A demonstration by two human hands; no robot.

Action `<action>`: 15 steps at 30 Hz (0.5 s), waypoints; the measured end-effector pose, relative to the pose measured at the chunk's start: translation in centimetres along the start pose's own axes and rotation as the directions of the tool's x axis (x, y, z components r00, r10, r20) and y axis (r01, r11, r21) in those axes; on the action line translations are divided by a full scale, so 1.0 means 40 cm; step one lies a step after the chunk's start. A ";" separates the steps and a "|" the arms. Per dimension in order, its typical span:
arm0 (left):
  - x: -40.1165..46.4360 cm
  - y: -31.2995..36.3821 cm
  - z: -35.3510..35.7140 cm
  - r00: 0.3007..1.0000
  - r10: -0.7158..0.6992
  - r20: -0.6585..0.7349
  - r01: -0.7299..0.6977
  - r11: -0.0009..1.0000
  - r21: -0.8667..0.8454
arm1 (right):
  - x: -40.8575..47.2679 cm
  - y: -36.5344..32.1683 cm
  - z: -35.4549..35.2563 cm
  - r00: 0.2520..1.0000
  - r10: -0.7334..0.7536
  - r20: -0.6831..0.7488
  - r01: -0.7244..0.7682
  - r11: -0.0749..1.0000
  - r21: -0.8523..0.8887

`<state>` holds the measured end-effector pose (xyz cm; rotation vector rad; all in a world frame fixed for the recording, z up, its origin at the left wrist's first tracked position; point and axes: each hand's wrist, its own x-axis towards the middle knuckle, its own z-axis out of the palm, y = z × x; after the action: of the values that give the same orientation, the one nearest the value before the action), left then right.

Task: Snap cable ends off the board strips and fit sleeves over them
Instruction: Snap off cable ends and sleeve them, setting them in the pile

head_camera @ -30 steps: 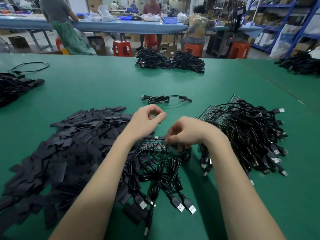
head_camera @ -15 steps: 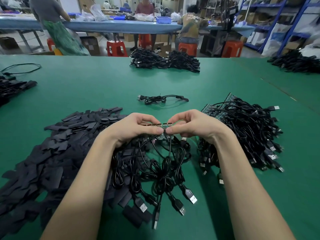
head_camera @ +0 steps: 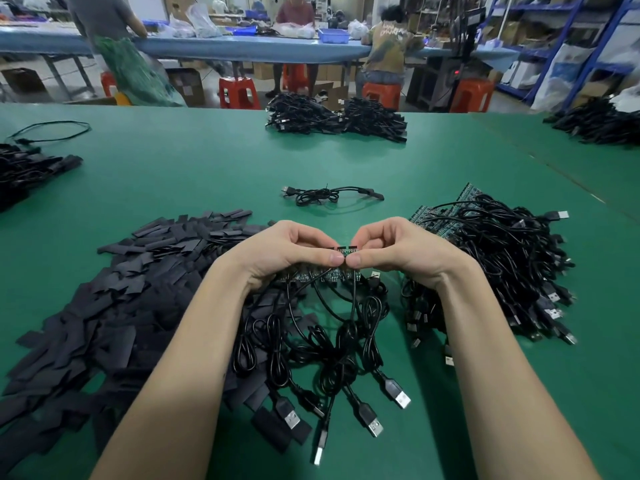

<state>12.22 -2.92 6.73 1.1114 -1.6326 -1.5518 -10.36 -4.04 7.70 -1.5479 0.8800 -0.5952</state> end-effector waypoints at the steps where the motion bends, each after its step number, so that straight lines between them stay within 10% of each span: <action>1: -0.003 0.000 0.001 1.000 0.009 0.013 -0.009 1.000 -0.008 | -0.001 0.001 0.000 1.000 -0.004 0.014 0.004 1.000 0.008; 15: -0.002 -0.008 0.022 0.991 0.095 0.092 -0.075 0.977 -0.198 | -0.005 0.001 0.008 0.998 0.013 0.066 -0.026 0.978 0.207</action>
<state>11.53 -2.43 6.32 0.8618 -1.5341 -1.6937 -10.24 -3.68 7.63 -1.3610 0.7582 -0.6000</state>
